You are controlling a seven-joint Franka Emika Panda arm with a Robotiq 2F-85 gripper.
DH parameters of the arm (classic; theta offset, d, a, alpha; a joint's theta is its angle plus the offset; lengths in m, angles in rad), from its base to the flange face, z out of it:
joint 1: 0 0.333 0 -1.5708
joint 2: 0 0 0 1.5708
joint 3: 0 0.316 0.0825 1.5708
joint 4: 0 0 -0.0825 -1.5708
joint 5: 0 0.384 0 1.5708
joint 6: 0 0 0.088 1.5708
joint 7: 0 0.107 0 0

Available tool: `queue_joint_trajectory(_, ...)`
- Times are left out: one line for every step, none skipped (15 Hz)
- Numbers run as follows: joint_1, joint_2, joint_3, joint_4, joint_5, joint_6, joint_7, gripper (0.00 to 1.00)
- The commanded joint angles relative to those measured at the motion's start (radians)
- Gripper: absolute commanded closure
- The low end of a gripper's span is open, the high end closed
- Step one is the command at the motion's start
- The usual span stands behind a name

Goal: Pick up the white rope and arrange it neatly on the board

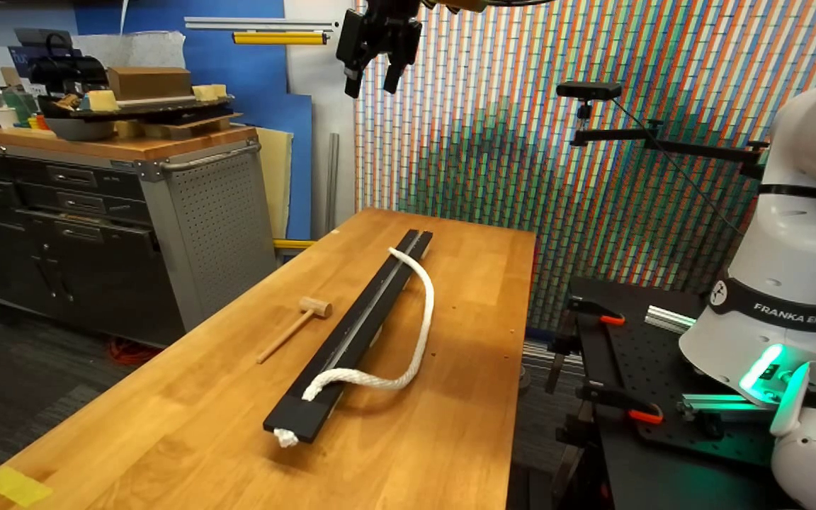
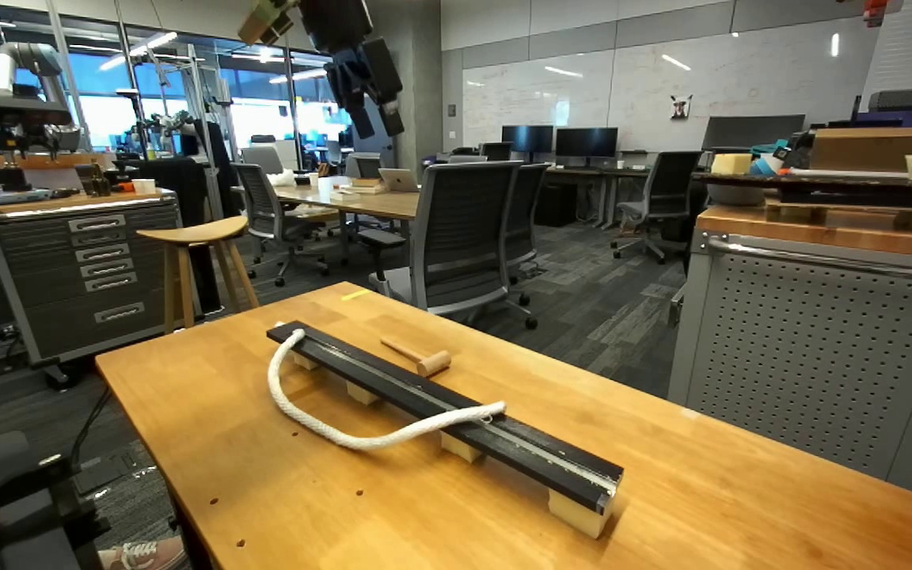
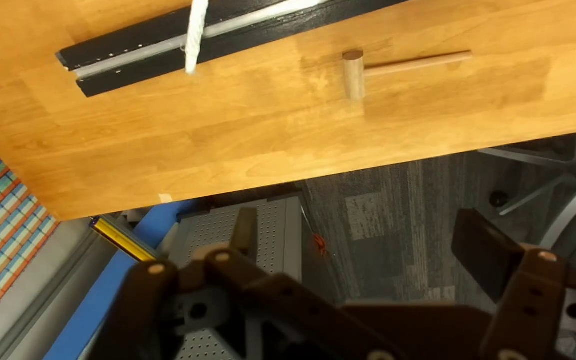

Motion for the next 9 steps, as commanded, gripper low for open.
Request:
queue_joint_trajectory(0.031, 0.021, -0.028, 0.027, 0.001, -0.007, 0.000, 0.00)
queue_joint_trajectory(0.035, 0.038, -0.031, 0.048, 0.004, -0.011, -0.001, 0.00)
queue_joint_trajectory(0.039, 0.048, -0.032, 0.062, 0.005, -0.016, -0.001, 0.00)
queue_joint_trajectory(0.041, 0.053, -0.032, 0.070, 0.006, -0.021, -0.001, 0.00)
queue_joint_trajectory(0.041, 0.054, -0.032, 0.073, 0.006, -0.023, -0.001, 0.00)
queue_joint_trajectory(0.041, 0.054, -0.032, 0.074, 0.006, -0.024, -0.001, 0.00)
queue_joint_trajectory(0.041, 0.054, -0.032, 0.074, 0.006, -0.024, -0.001, 0.00)
queue_joint_trajectory(0.041, 0.054, -0.032, 0.074, 0.006, -0.024, -0.001, 0.00)
queue_joint_trajectory(0.045, 0.050, -0.030, 0.088, 0.002, -0.047, -0.006, 0.00)
